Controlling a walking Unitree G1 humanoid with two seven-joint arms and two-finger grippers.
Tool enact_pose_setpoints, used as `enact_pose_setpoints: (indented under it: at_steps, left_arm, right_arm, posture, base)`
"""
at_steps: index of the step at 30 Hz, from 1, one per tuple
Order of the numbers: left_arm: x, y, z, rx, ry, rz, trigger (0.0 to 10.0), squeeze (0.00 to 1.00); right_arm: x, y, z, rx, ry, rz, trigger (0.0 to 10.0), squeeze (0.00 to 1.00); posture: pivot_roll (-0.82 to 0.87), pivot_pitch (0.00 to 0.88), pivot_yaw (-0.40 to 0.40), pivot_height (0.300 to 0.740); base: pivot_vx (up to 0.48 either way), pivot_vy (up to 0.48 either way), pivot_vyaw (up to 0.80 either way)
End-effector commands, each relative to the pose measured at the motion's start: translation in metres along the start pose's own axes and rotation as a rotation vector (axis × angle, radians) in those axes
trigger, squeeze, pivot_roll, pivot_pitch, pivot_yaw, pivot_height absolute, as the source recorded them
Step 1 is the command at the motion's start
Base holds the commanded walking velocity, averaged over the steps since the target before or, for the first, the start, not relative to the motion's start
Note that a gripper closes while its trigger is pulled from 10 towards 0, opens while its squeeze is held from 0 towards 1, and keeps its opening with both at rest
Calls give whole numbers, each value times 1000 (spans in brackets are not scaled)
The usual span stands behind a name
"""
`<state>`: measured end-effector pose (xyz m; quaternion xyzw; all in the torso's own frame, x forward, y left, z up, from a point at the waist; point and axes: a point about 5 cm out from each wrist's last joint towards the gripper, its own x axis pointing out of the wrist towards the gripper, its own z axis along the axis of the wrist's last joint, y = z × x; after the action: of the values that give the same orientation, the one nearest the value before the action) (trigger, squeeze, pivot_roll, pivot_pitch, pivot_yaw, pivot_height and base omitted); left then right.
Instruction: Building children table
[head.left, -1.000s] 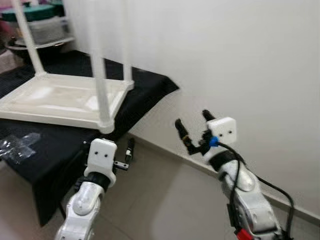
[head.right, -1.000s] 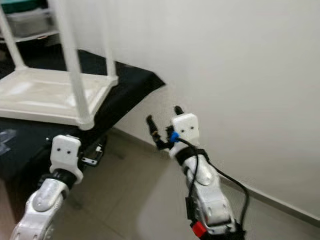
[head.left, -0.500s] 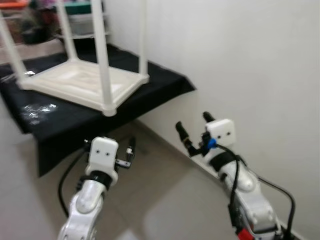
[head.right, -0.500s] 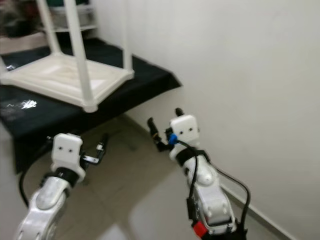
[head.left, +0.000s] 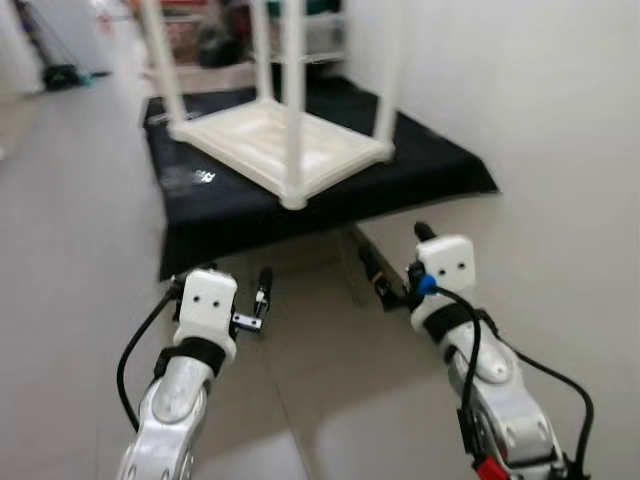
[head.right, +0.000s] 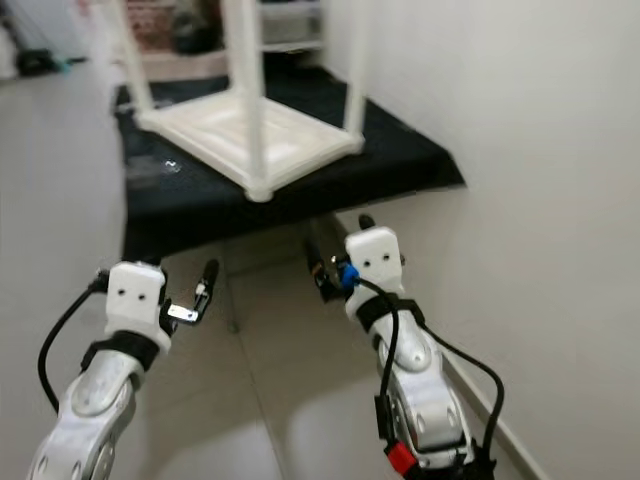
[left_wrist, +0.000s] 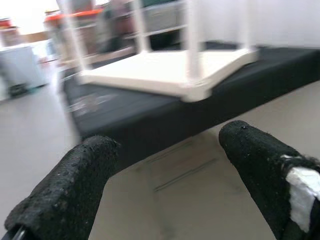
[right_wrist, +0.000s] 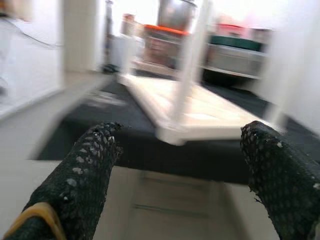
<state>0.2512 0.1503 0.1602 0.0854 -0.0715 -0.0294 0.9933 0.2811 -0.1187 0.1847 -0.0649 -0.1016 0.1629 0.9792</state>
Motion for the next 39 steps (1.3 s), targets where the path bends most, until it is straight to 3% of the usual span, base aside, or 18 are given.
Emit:
enact_pose_setpoints:
  at_steps: [1, 9, 12, 19, 39]
  left_arm:
    - [1, -1, 1, 3, -4, -2, 10000, 0]
    - [3, -1, 5, -13, -27, 10, 10000, 0]
    - [4, -1, 6, -19, -34, 11, 10000, 0]
    - [4, 0, 5, -26, -36, 17, 10000, 0]
    - [8, 3, 6, -26, -48, 26, 10000, 0]
  right_arm:
    - [-2, -6, -2, -25, 12, -18, 10000, 0]
    - [-2, -8, -3, -11, 16, -37, 10000, 0]
    - [-2, -15, -4, 45, 12, -98, 10000, 0]
    - [-1, -16, -4, 46, 12, -107, 10000, 0]
    - [2, -18, -7, 49, 13, -130, 10000, 0]
  posture:
    - [27, 0, -85, 740]
    - [26, 0, -83, 740]
    - [26, 0, -82, 740]
    - [27, 0, -81, 740]
    - [31, 0, -80, 740]
  base:
    - [0, 0, 800]
    - [0, 0, 800]
    - [0, 0, 0]
    - [231, 0, 0]
    - [436, 0, 0]
